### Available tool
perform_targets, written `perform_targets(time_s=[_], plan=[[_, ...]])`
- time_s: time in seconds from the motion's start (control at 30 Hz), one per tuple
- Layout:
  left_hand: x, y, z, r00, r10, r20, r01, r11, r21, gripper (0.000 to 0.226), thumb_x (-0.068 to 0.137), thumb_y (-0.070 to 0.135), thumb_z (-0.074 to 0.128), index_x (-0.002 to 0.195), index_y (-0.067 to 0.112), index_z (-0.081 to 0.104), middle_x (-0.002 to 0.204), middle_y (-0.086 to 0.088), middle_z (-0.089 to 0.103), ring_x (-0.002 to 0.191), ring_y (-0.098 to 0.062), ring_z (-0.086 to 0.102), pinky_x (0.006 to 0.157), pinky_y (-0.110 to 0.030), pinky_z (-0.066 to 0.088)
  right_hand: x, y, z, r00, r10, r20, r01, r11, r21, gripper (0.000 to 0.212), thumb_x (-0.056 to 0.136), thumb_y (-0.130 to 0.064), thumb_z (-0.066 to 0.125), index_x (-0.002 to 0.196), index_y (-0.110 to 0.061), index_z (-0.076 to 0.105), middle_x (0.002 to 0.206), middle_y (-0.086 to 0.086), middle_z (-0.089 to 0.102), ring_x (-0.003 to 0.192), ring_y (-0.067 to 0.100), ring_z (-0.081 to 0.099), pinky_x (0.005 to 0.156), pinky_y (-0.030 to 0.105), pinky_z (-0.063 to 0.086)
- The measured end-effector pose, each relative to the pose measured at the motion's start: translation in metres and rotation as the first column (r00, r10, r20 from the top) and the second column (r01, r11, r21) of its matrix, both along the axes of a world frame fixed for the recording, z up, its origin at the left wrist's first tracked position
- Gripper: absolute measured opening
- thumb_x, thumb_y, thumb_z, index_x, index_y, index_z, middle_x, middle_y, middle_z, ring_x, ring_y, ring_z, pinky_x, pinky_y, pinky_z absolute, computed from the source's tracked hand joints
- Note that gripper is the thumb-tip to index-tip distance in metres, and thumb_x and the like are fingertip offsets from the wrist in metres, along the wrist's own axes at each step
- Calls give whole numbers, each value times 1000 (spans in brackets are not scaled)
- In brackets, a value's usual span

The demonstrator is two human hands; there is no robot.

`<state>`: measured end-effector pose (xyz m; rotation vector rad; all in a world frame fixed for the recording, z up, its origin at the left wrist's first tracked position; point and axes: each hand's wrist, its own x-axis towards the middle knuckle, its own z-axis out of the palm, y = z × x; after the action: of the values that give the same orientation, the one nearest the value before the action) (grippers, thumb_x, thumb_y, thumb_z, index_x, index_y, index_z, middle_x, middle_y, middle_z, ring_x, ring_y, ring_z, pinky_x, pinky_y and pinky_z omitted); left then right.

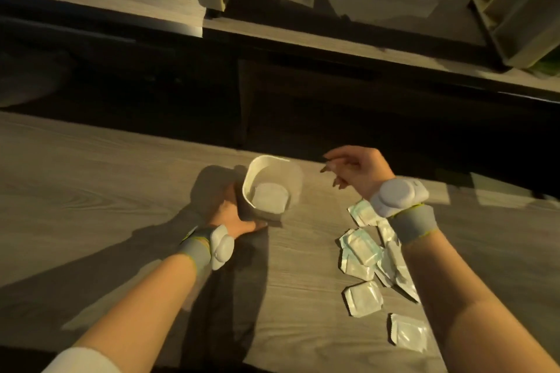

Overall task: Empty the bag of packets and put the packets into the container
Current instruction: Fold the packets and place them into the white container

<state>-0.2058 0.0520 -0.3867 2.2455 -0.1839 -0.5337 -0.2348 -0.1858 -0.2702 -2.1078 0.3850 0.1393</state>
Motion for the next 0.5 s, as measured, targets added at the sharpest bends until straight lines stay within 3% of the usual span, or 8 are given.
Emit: perform_targets(time_s=[0.07,0.1,0.17,0.23,0.37,0.5], plan=[[-13,2,-6,988,138,-64,-133,988,74,95,55,36,83,131,5,34,135,-15,43,133,-32,35,110,-40,32,-25,-23,-24,992,-102,-68,96,991,-97,13,86,-5,61,95,-3,68,83,16,69,54,16,59,48,13,52],[-20,0,-7,976,206,-70,-197,974,115,87,59,33,83,127,2,38,131,-17,45,131,-33,36,108,-39,34,-36,-32,-36,984,-114,-135,89,980,-177,10,85,-6,62,92,-4,69,90,19,71,60,22,63,56,20,55],[-36,-3,-11,958,285,-22,-280,952,126,63,64,26,81,110,1,46,116,-20,53,119,-36,44,97,-42,39,-59,-47,-57,944,-81,-320,-41,933,-357,17,83,-12,66,98,-6,69,108,19,69,91,32,67,81,33,53],[-52,-9,-15,953,303,0,-302,949,88,48,65,20,80,97,3,49,105,-22,55,105,-38,50,89,-46,44,-79,-53,-73,876,-72,-476,-178,871,-458,40,80,-22,70,114,-5,61,121,14,63,114,30,58,90,29,44],[-77,-30,-17,983,182,-2,-181,978,104,31,72,17,75,91,9,51,103,-18,51,104,-34,51,91,-42,43,-101,-50,-97,861,-27,-507,-253,843,-475,55,70,-25,73,113,-4,46,116,14,58,105,30,59,81,30,44],[-101,-63,-10,999,24,-32,-21,995,99,24,76,19,69,88,18,49,101,-7,49,103,-28,54,94,-42,43,-107,-54,-101,913,-32,-408,-173,874,-454,37,72,-15,71,104,-3,57,100,7,62,86,19,56,70,26,40]])
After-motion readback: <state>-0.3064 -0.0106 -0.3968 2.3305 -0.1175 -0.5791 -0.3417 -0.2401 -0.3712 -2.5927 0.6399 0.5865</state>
